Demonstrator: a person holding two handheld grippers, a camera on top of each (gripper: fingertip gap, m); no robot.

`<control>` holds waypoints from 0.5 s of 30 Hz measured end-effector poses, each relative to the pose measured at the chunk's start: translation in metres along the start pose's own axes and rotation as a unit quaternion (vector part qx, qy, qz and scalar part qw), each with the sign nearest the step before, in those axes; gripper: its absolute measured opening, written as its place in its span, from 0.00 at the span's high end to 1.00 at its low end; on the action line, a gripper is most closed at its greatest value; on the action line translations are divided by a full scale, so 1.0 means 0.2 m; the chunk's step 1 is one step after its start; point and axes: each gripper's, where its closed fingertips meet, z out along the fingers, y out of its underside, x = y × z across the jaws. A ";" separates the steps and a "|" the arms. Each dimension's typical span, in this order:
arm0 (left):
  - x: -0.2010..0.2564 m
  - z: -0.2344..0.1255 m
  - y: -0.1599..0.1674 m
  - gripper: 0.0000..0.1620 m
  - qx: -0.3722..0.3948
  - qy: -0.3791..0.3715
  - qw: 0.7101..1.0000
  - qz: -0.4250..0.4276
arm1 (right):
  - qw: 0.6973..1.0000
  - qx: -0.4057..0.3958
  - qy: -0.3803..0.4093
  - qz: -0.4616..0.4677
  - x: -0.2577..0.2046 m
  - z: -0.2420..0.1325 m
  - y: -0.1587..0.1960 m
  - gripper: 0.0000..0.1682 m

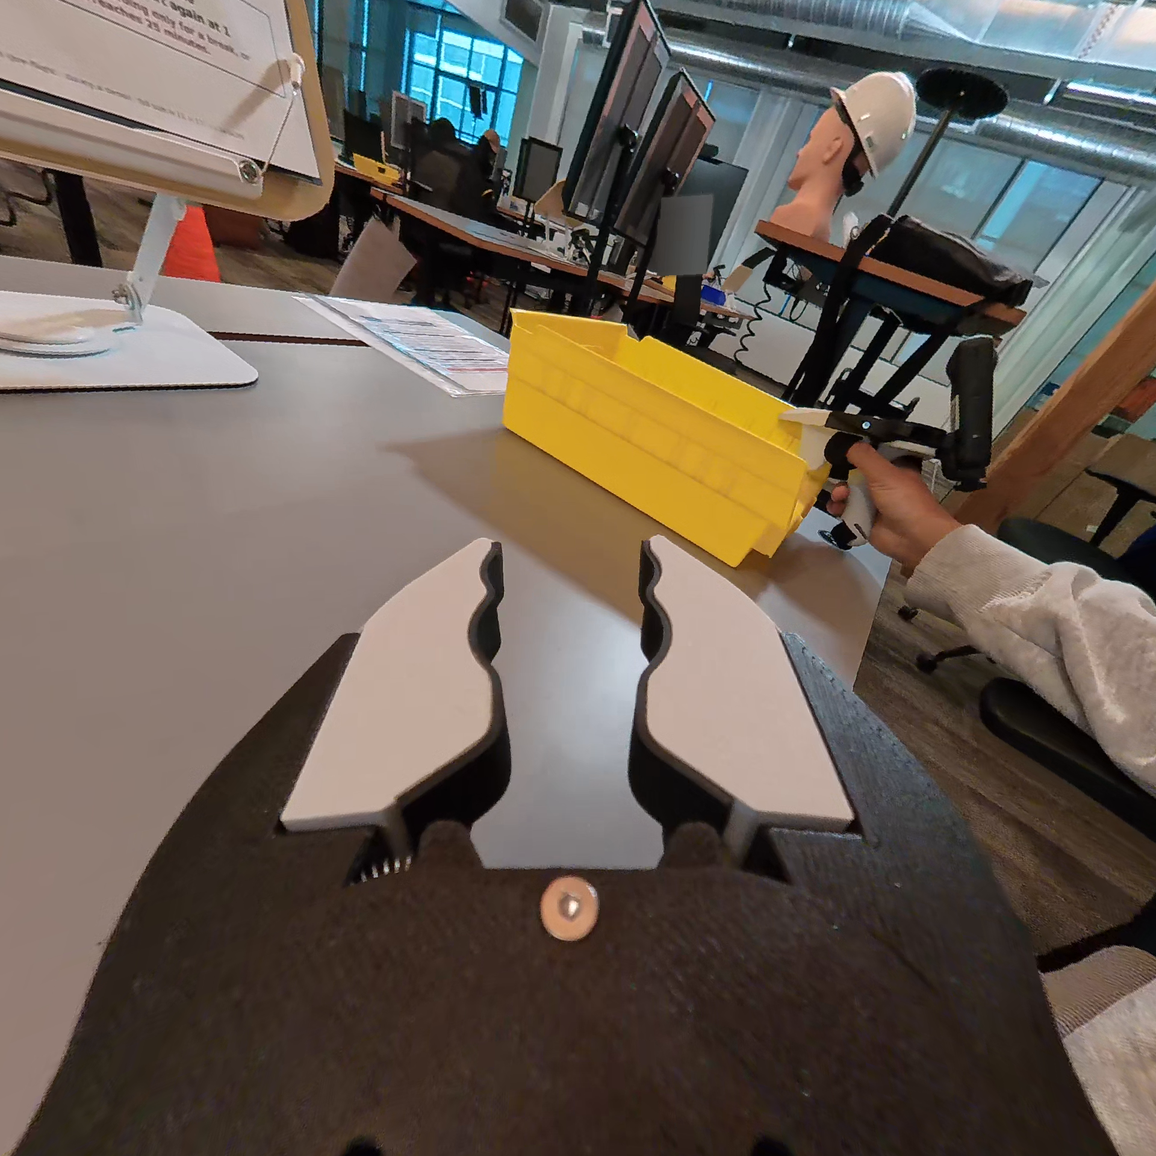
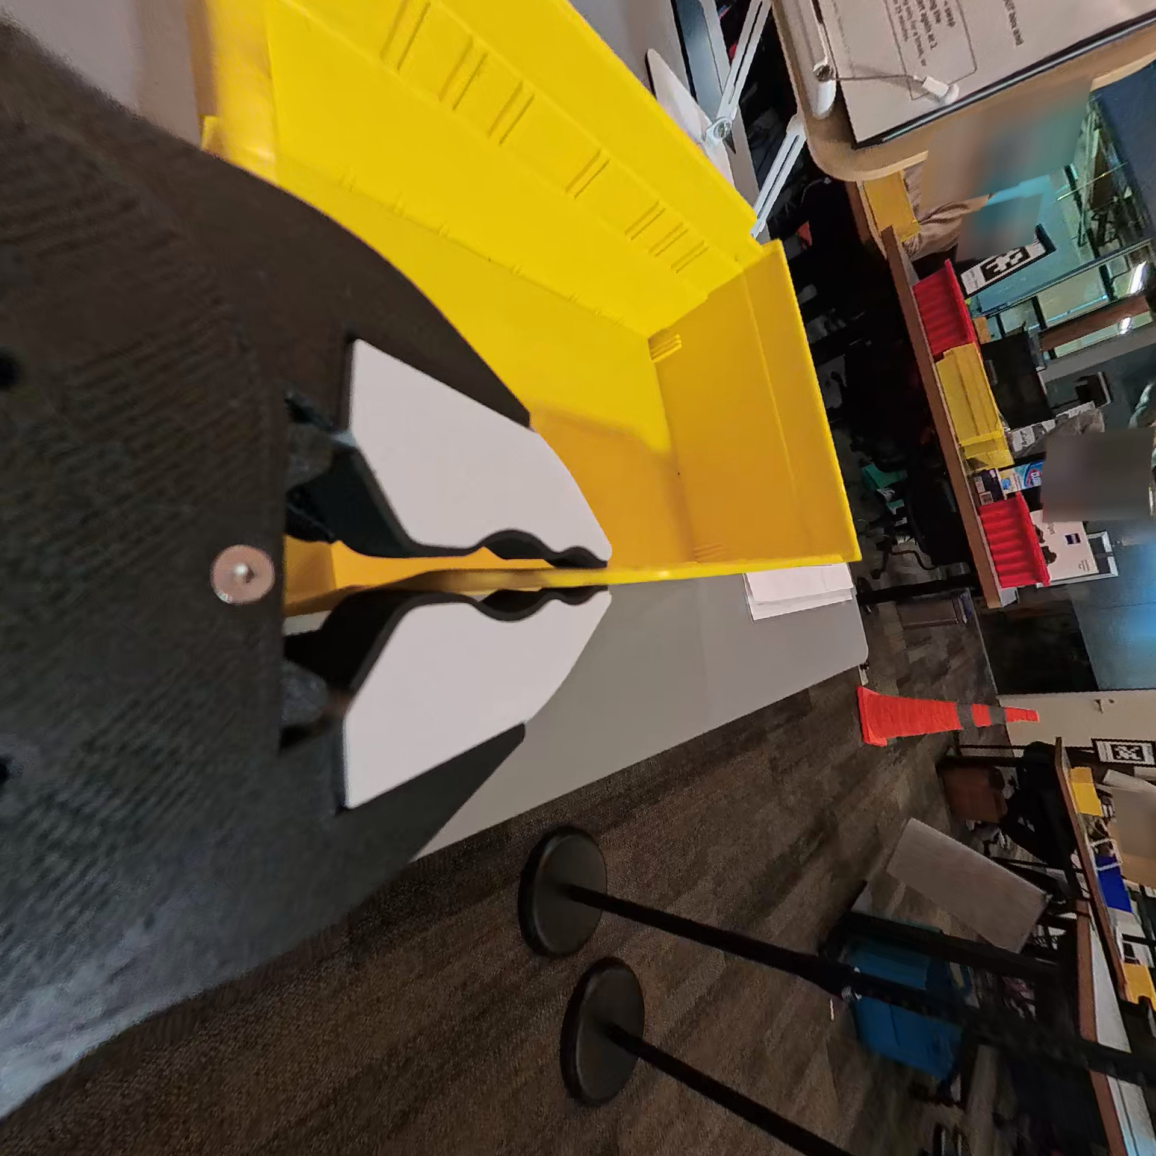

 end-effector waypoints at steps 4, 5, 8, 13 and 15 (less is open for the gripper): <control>-0.01 0.03 0.03 0.72 -0.012 0.001 1.000 -0.010 | 0.996 0.065 0.026 -0.050 0.00 -0.06 -0.11 0.76; -0.04 0.03 0.05 0.70 -0.021 -0.015 1.000 -0.011 | 0.994 0.090 0.014 -0.052 -0.03 -0.10 -0.17 0.72; -0.14 0.03 0.06 0.68 -0.040 -0.060 0.997 0.004 | 0.980 0.161 -0.032 -0.116 -0.25 -0.25 -0.34 0.69; -0.49 -0.12 -0.12 0.68 -0.002 -0.200 0.977 0.069 | 0.943 0.202 -0.131 -0.228 -0.89 -0.39 -0.36 0.79; -0.64 -0.28 -0.23 0.66 0.031 -0.263 0.962 0.061 | 0.932 0.209 -0.207 -0.213 -1.20 -0.42 -0.29 0.81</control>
